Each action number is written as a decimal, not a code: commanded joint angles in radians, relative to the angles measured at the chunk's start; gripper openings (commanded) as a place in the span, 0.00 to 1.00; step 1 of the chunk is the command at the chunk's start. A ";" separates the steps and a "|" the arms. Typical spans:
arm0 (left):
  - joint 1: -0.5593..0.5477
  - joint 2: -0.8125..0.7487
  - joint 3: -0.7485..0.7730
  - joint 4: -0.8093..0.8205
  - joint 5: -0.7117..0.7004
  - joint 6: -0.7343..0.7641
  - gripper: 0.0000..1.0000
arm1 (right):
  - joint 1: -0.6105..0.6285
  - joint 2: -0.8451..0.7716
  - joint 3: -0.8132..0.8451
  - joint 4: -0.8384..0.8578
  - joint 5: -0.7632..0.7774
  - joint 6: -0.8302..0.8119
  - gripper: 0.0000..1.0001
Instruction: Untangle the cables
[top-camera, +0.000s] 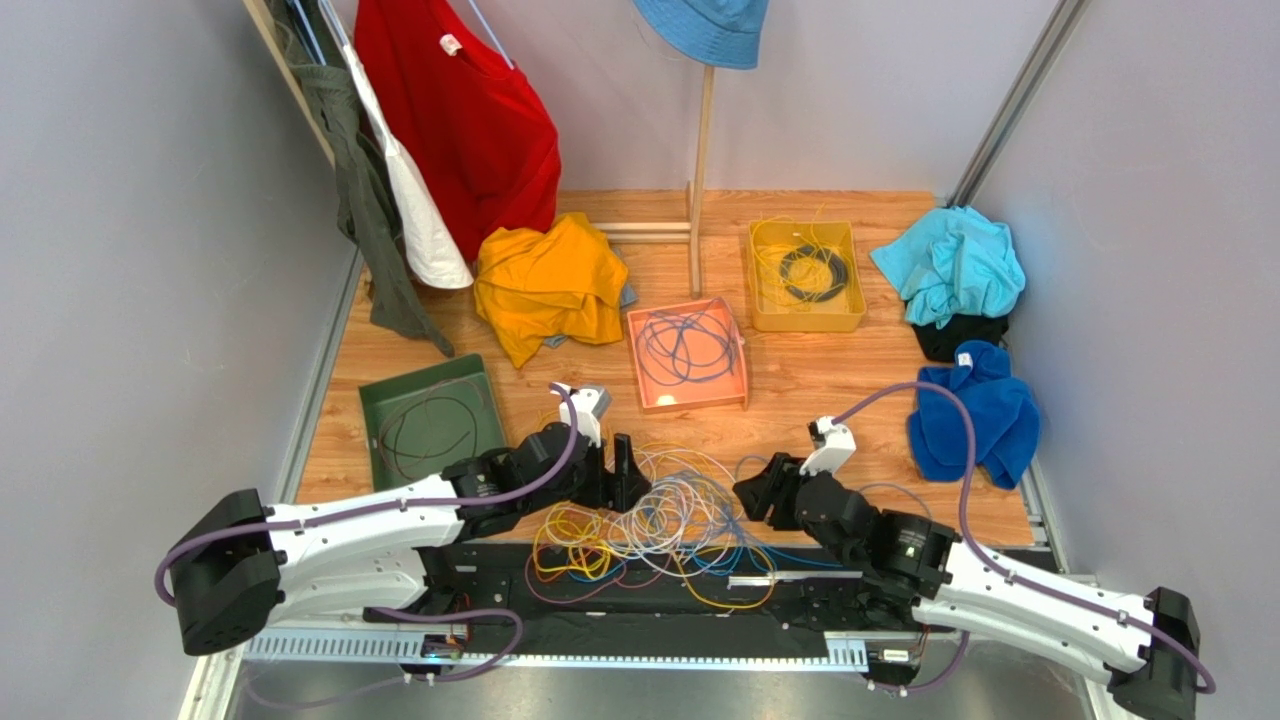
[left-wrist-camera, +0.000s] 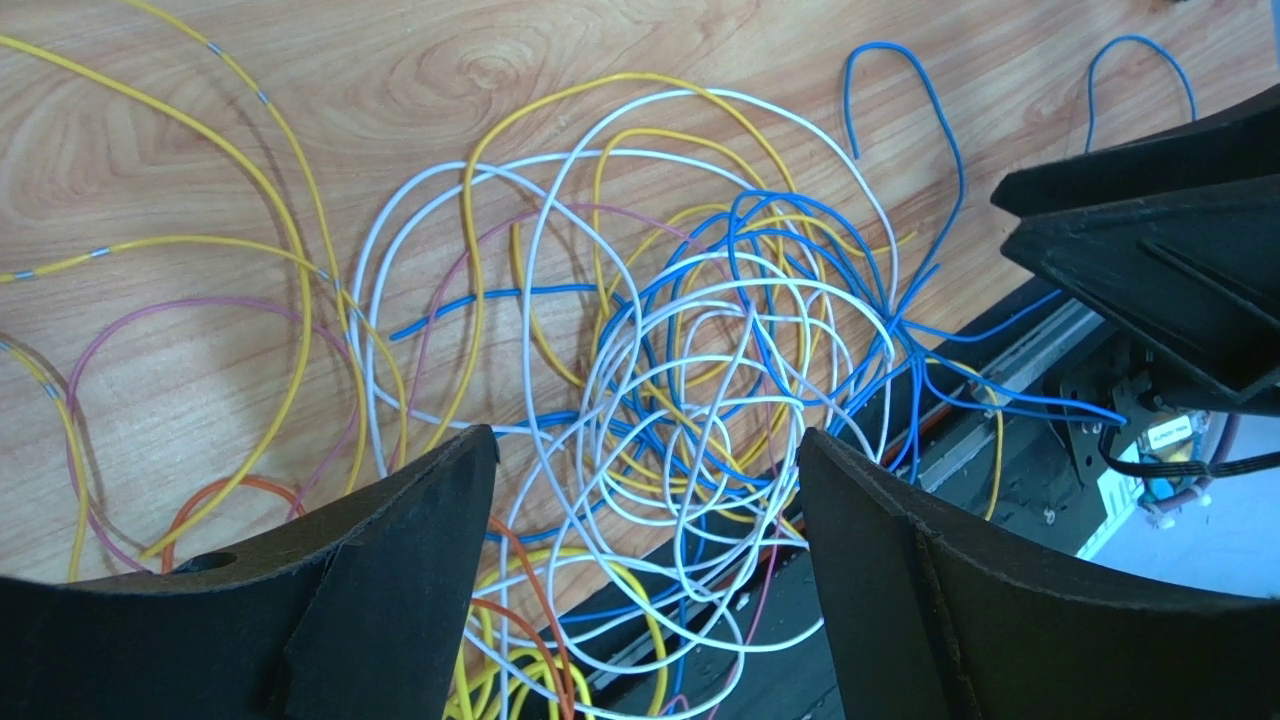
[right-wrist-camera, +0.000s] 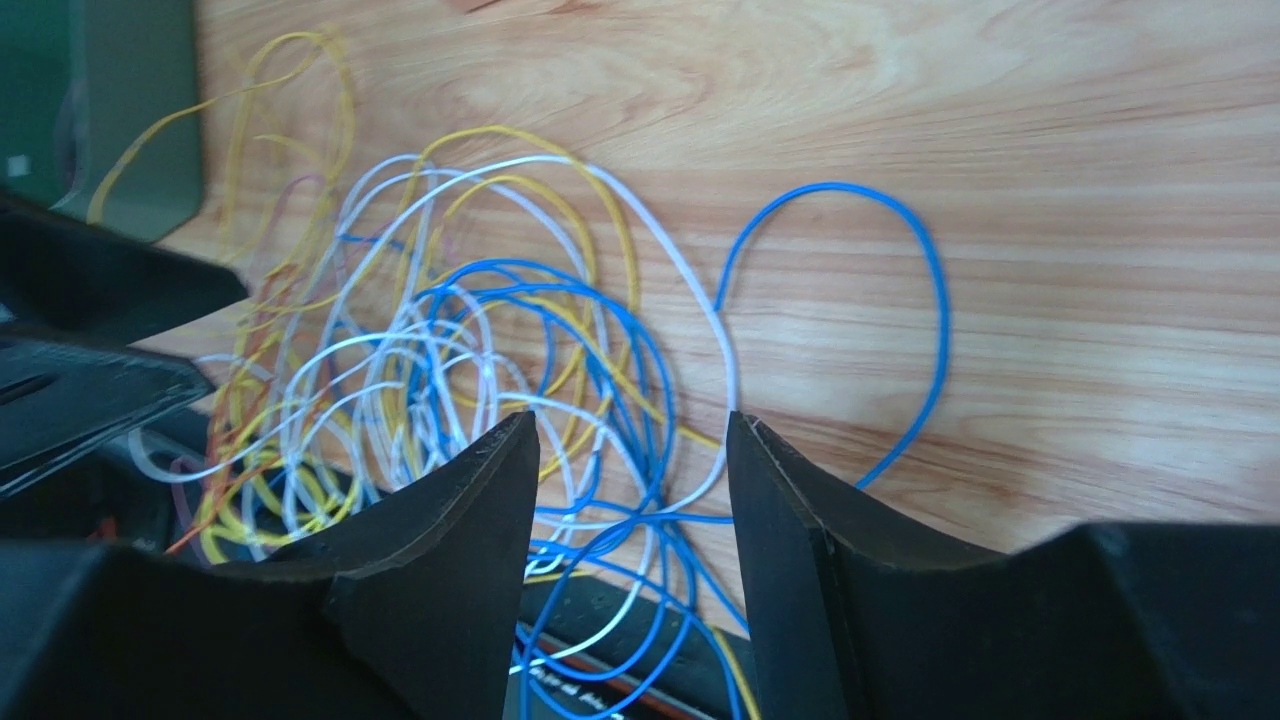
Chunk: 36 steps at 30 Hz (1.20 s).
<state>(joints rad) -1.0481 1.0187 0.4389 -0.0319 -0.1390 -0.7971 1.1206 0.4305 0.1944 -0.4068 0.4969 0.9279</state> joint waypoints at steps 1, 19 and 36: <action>0.002 -0.008 -0.011 0.059 0.021 -0.019 0.82 | 0.007 -0.090 -0.026 0.089 -0.141 0.000 0.53; 0.002 0.029 -0.039 0.125 0.053 -0.030 0.82 | 0.071 0.347 0.234 -0.227 -0.400 -0.129 0.35; 0.003 -0.227 0.024 -0.092 -0.083 0.054 0.82 | 0.145 0.325 0.948 -0.061 -0.030 -0.550 0.00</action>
<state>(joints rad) -1.0473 0.8440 0.3874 -0.0315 -0.1528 -0.8036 1.2610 0.6128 0.9199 -0.5495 0.3969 0.5892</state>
